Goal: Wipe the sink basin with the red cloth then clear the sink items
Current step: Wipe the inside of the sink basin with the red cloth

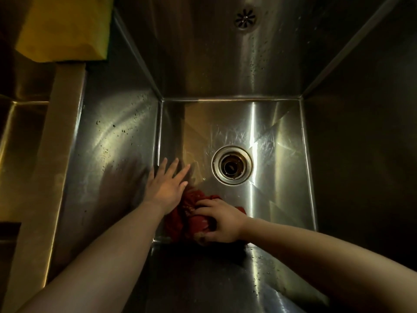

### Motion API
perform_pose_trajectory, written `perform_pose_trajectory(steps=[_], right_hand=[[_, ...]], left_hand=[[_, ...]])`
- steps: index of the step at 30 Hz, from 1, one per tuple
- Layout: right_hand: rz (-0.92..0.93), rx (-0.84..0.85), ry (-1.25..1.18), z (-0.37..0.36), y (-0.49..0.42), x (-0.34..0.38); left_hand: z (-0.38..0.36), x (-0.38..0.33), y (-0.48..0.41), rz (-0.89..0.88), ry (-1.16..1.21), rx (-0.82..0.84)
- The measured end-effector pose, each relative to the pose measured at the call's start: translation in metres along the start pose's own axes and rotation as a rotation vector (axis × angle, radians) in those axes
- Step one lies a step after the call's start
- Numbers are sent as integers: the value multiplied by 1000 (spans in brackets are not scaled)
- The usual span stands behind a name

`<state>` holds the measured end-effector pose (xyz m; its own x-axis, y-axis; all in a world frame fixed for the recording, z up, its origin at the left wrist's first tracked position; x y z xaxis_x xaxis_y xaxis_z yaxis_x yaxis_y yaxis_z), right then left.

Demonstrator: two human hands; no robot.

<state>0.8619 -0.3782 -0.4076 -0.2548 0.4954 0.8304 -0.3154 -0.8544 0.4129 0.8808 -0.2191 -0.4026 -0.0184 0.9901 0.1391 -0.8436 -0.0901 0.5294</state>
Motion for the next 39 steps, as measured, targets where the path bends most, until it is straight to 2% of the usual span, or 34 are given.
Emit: perform_pose_trajectory(steps=[3, 7, 9, 11, 17, 24, 33, 39], right_hand=[[-10, 49, -61, -7, -7, 12], [-97, 311, -16, -27, -5, 13], [-162, 362, -29, -26, -5, 11], [-139, 387, -14, -24, -5, 12], [33, 312, 159, -8, 20, 0], [41, 292, 265, 6, 51, -26], [-62, 288, 262, 25, 91, -49], [-16, 219, 129, 16, 71, -23]], left_hand=[[1, 0, 1, 3, -1, -10], [5, 5, 0, 2, -5, -26], [7, 8, -1, 2, -14, -37], [8, 9, -1, 1, -12, -43], [5, 3, -1, -11, -17, -30], [2, -4, -4, -22, -19, -9], [8, -23, -7, -73, 1, -2], [8, -25, -6, -80, 24, 6]])
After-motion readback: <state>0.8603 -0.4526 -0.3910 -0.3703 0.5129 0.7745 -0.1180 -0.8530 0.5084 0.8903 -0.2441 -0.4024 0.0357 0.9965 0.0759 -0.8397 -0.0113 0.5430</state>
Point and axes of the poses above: each hand's wrist, its own y-axis away from the middle knuckle, its own z-axis out of the back of the hand, x = y × z, the point moved 6 cm from there along -y, towards the middle knuckle, and after that the axes turned 10 degrees about -y, right-handed, at the moved point
